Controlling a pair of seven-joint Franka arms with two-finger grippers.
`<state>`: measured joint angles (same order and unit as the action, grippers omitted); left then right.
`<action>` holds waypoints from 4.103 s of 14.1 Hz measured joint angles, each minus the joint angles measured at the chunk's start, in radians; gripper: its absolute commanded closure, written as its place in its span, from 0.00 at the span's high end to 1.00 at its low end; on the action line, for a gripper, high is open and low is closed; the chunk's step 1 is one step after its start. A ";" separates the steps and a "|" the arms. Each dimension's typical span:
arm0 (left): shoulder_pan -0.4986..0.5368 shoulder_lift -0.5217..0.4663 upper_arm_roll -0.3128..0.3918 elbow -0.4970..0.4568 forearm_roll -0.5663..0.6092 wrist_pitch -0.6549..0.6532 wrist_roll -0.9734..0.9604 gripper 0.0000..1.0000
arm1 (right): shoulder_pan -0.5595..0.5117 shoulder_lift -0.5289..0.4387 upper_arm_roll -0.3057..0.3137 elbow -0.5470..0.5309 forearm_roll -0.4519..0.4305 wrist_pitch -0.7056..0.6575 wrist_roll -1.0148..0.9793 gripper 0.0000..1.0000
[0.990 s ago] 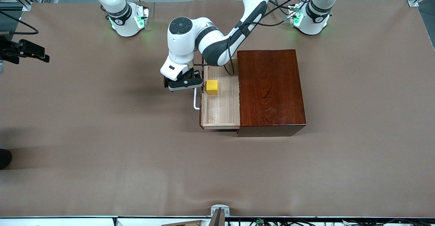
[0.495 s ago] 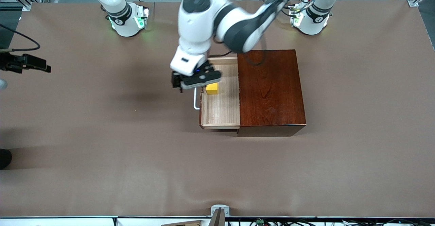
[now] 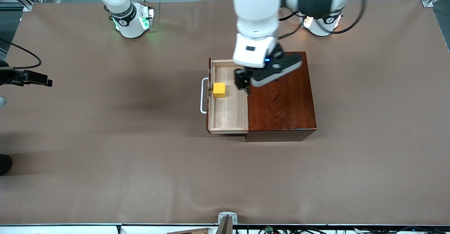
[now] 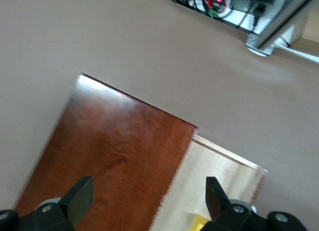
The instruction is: Open drawer, take yellow block, close drawer
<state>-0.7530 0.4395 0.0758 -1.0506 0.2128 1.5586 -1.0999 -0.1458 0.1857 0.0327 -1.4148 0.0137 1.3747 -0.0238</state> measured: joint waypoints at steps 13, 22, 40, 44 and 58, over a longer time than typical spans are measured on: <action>0.493 -0.209 -0.010 -0.018 -0.071 -0.248 0.916 1.00 | 0.122 0.027 0.023 -0.050 0.064 -0.049 0.453 1.00; 0.689 -0.482 -0.083 -0.408 -0.159 -0.155 1.044 1.00 | 0.340 0.033 0.028 -0.052 0.120 -0.061 0.986 1.00; 0.688 -0.476 -0.116 -0.446 -0.158 -0.118 1.045 1.00 | 0.735 0.140 0.031 -0.143 0.212 0.366 1.971 1.00; 0.688 -0.476 -0.121 -0.446 -0.158 -0.118 1.045 1.00 | 0.792 0.192 0.030 -0.143 0.212 0.461 2.073 1.00; 0.689 -0.484 -0.140 -0.443 -0.159 -0.118 1.045 1.00 | 0.877 0.332 0.027 -0.147 0.135 0.637 2.156 1.00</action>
<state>-0.0640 -0.0440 -0.0639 -1.4939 0.0543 1.4409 -0.0554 0.7309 0.5176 0.0599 -1.5622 0.1492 2.0117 2.1320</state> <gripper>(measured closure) 0.000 0.000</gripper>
